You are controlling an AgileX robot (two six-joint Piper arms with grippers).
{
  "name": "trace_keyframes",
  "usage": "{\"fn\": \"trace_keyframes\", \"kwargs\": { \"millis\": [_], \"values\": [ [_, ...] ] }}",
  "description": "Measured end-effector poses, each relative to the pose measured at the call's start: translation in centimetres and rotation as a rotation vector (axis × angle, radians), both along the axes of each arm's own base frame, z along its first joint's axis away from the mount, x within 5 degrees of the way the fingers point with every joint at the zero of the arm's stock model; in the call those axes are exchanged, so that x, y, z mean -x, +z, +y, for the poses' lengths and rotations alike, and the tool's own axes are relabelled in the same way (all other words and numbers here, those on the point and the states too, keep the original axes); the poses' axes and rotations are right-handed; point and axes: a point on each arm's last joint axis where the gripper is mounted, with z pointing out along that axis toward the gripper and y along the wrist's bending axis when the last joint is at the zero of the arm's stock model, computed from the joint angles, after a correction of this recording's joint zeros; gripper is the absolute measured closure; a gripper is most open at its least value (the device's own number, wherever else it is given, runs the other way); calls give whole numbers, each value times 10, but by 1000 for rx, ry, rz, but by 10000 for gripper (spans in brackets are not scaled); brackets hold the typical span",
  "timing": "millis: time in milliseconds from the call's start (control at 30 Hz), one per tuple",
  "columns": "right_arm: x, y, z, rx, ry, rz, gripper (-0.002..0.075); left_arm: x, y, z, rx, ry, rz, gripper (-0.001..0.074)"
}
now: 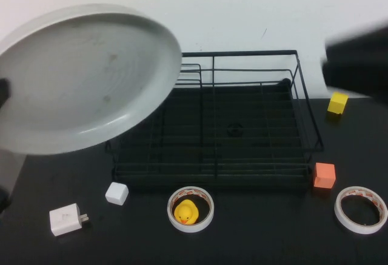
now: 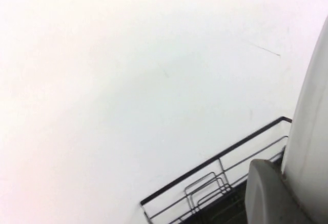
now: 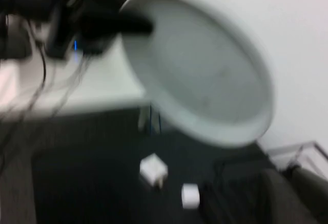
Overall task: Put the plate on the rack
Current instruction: Place the plate on the rack
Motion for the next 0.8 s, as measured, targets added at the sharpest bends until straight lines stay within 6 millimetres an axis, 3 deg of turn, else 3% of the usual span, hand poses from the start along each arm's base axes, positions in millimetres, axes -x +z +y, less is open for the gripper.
{"fn": "trace_keyframes", "kwargs": {
  "millis": [133, 400, 500, 800],
  "values": [
    [1, -29, -8, 162, -11, 15, 716, -30, -2, -4, 17, -21, 20, 669],
    [-7, -105, -21, 532, -47, 80, 727, -107, 13, -14, -90, -55, 21, 669],
    [-7, -126, -28, 590, -102, 145, 727, -140, 14, -23, -141, -123, 34, 669],
    [-2, -170, -50, 753, -233, 255, 727, -231, -7, -36, -317, -207, 57, 669]
  ]
}}
